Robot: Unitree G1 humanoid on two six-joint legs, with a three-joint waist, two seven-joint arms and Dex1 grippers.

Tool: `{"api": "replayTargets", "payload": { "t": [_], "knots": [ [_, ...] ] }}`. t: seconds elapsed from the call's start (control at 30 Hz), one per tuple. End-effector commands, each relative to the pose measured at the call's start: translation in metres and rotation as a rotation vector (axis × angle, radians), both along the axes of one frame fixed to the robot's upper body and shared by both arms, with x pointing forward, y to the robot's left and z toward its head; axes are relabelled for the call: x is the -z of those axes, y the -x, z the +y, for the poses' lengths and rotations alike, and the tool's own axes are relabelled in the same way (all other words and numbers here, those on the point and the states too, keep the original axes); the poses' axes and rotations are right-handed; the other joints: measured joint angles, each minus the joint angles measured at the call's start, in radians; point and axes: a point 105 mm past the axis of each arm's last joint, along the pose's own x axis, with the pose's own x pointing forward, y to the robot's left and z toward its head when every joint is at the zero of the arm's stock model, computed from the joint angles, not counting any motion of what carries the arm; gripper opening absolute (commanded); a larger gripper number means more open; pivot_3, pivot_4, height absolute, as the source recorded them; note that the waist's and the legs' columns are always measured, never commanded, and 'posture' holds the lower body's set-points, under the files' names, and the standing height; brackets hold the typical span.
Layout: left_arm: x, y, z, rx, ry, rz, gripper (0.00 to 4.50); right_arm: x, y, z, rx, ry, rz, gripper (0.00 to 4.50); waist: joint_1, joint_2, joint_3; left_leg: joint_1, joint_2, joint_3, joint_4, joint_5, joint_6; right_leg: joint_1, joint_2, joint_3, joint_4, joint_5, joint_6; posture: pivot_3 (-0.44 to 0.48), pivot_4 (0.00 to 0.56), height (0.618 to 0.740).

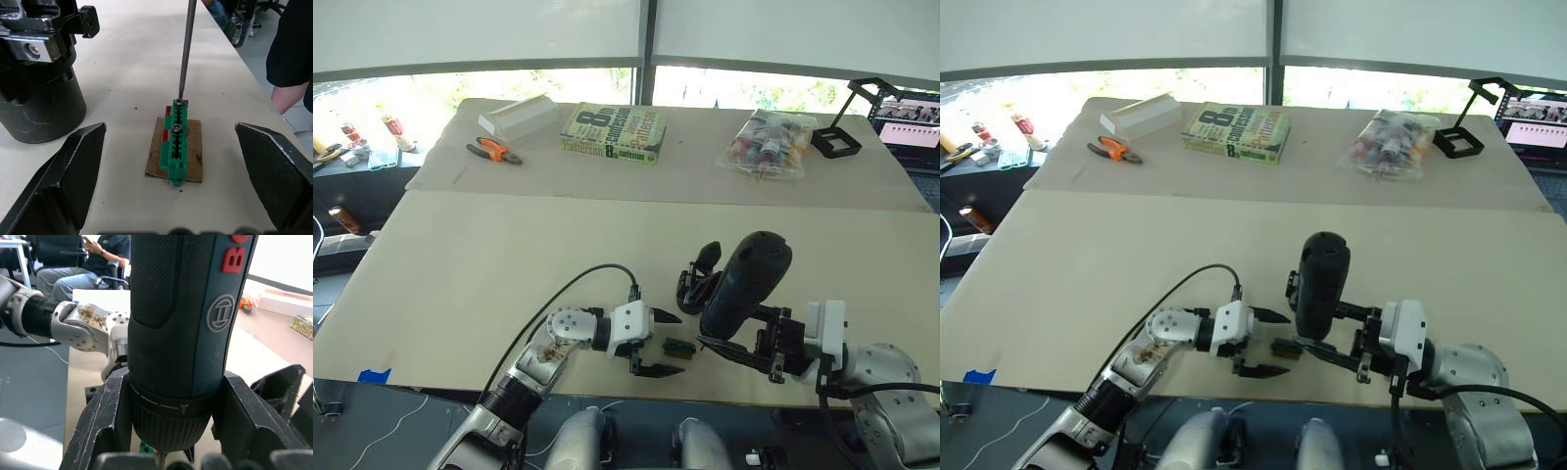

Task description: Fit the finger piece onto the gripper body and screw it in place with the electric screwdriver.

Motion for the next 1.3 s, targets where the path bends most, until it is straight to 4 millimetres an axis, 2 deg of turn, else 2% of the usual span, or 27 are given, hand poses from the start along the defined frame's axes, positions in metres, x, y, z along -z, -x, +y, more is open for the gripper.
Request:
{"api": "replayTargets", "payload": {
  "t": [0.03, 0.17, 0.4, 1.3],
  "knots": [
    [0.011, 0.010, -0.004, 0.026, -0.022, 0.034, 4.50, -0.020, 0.005, 0.000, -0.017, -0.037, -0.089, 1.93, 0.000, 0.000, 0.000, 0.000, 0.000, 0.000, 0.000, 0.000, 0.000, 0.000, 0.000, 0.000, 0.000, 0.000, 0.000, 0.000, 0.150, 0.740],
    [0.011, 0.011, -0.004, 0.030, -0.023, 0.037, 4.50, -0.028, 0.007, 0.007, -0.036, -0.071, -0.093, 1.93, 0.000, 0.000, 0.000, 0.000, 0.000, 0.000, 0.000, 0.000, 0.000, 0.000, 0.000, 0.000, 0.000, 0.000, 0.000, 0.000, 0.150, 0.740],
    [0.012, 0.011, -0.004, 0.034, -0.025, 0.039, 4.50, -0.027, 0.007, 0.014, -0.052, -0.073, -0.085, 1.93, 0.000, 0.000, 0.000, 0.000, 0.000, 0.000, 0.000, 0.000, 0.000, 0.000, -0.001, 0.000, 0.000, 0.000, 0.000, 0.000, 0.150, 0.740],
    [0.011, 0.011, -0.005, 0.037, -0.027, 0.039, 4.50, -0.017, 0.010, 0.013, -0.061, -0.048, -0.061, 1.93, 0.000, 0.000, 0.000, 0.000, 0.000, 0.000, 0.000, 0.000, 0.000, 0.000, -0.001, 0.000, 0.000, 0.000, 0.000, 0.000, 0.150, 0.740]
  ]
}}
